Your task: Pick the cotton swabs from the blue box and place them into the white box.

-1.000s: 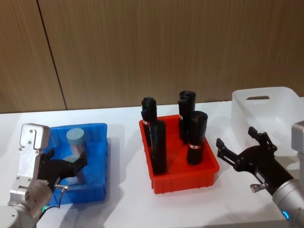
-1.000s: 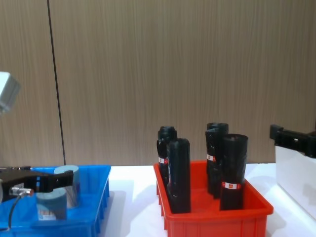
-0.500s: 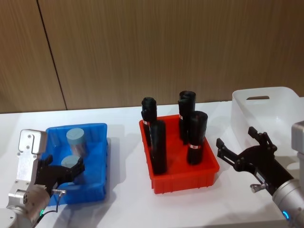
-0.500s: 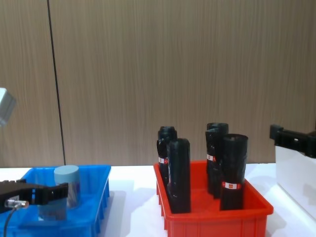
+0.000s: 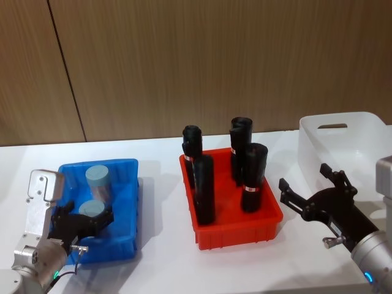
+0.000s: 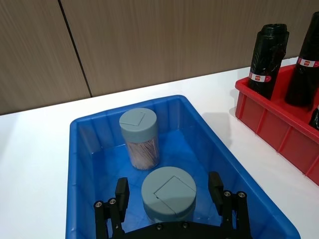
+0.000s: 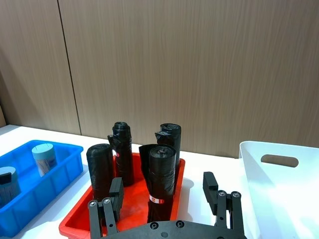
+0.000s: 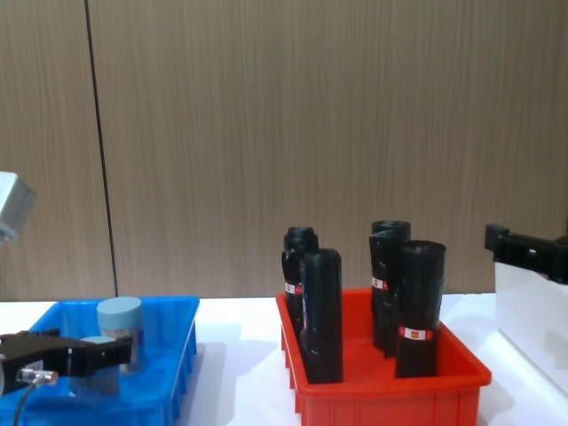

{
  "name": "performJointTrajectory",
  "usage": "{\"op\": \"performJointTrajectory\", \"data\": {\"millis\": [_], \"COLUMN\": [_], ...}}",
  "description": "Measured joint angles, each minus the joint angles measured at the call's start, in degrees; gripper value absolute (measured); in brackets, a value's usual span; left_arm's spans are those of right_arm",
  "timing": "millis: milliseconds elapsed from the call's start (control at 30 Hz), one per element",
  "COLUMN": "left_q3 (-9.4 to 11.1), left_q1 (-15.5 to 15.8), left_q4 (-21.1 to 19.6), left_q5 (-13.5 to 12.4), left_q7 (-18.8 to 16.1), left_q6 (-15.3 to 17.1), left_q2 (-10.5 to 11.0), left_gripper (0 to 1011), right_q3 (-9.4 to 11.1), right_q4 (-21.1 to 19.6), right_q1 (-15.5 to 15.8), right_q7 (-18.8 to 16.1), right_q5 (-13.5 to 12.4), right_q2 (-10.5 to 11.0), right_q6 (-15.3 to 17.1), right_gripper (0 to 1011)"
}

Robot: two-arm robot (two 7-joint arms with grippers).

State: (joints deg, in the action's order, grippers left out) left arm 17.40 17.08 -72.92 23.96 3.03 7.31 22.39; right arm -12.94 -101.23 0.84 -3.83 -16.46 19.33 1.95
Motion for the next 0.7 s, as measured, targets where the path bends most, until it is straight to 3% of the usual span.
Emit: {"op": "performJointTrajectory", "data": {"millis": [267, 467, 600, 700], "left_q3": [0.0, 0.0, -0.1, -0.1], "left_q1": [1.0, 1.5, 1.5, 1.5], "left_q4": [2.7, 4.1, 4.3, 4.3], "left_q5": [0.4, 0.9, 1.1, 1.1], "left_q7": [2.2, 2.8, 2.7, 2.6], "left_q6": [-1.8, -2.7, -2.9, -3.0], "left_q2": [-0.7, -1.1, -1.2, -1.3], "left_gripper": [996, 882, 734, 681], "right_q3": [0.0, 0.0, 0.0, 0.0], "right_q4": [0.0, 0.0, 0.0, 0.0], "right_q1": [0.0, 0.0, 0.0, 0.0], "right_q7": [0.0, 0.0, 0.0, 0.0], "right_q5": [0.0, 0.0, 0.0, 0.0], "right_q2": [0.0, 0.0, 0.0, 0.0], "right_q6": [0.0, 0.0, 0.0, 0.0], "right_gripper": [1002, 1002, 1002, 1002]}}
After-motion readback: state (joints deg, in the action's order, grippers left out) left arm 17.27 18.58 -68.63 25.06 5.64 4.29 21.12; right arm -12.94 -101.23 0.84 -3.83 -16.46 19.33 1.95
